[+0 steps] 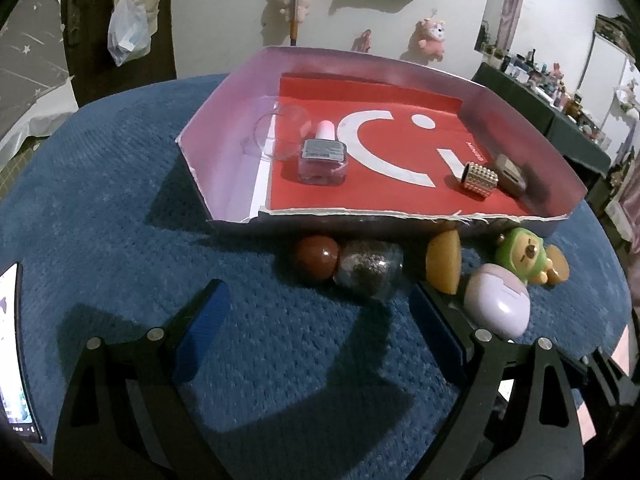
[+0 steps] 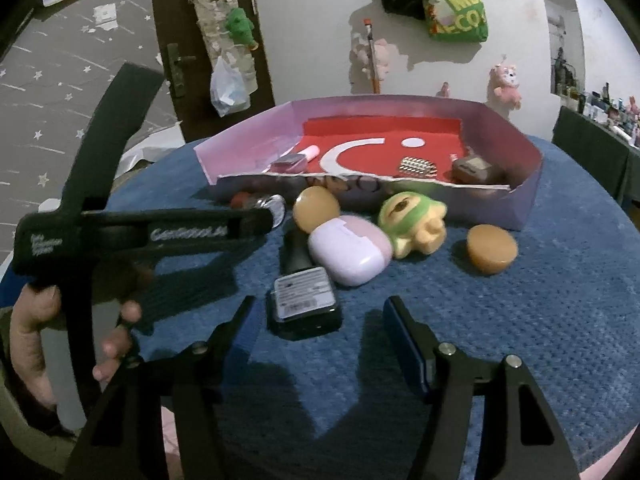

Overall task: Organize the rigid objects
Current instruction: 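Grasp the red bead and glitter jar with the left tool while the right tool grasps the black-capped nail polish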

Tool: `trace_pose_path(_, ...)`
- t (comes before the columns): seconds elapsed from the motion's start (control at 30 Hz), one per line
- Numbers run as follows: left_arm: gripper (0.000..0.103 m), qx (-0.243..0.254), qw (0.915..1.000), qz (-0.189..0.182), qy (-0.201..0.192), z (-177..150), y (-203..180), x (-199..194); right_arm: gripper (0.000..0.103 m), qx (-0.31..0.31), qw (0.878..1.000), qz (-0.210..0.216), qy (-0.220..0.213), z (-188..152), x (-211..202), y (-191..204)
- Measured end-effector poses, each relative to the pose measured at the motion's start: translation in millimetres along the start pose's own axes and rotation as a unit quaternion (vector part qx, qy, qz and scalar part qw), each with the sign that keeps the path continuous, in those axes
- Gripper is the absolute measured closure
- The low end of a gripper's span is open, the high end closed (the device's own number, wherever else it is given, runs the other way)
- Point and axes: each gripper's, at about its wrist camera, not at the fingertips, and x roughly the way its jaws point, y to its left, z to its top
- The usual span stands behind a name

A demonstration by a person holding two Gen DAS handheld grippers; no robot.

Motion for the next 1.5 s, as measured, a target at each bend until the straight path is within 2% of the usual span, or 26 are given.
trace_pose_path(0.2, 0.011, -0.005, 0.9998, -0.001, 0.017, 5, 1, 8, 0.037, -0.007, 1.0, 0.008, 0.006, 1, 8, 5)
trace_pose_path(0.57, 0.013, 0.003, 0.9997, -0.008, 0.024, 14, -6, 16, 0.04, -0.021, 1.0, 0.01, 0.008, 6, 18, 16)
trace_pose_path(0.7, 0.023, 0.008, 0.9996, -0.013, 0.024, 18, -8, 17, 0.042, -0.022, 1.0, 0.002, 0.007, 8, 21, 18)
trace_pose_path(0.73, 0.029, 0.01, 0.9996, -0.014, 0.023, 18, -8, 17, 0.043, -0.023, 1.0, -0.001, 0.007, 9, 22, 18)
trace_pose_path(0.87, 0.046, 0.021, 0.9994, -0.019, 0.019, 19, -11, 17, 0.055, -0.026, 0.999, -0.019, 0.004, 10, 24, 18)
trace_pose_path(0.93, 0.046, 0.026, 0.9993, -0.02, 0.015, 19, -12, 17, 0.059, -0.026, 0.999, -0.026, 0.002, 9, 23, 16)
trace_pose_path(1.2, 0.047, 0.024, 0.9991, -0.033, 0.012, 13, -8, 9, 0.059, -0.032, 0.999, -0.029, 0.001, 8, 21, 17)
trace_pose_path(1.5, 0.047, 0.04, 0.9986, -0.033, 0.011, -16, -1, -13, 0.059, -0.035, 0.999, -0.025, 0.002, -1, 8, 15)
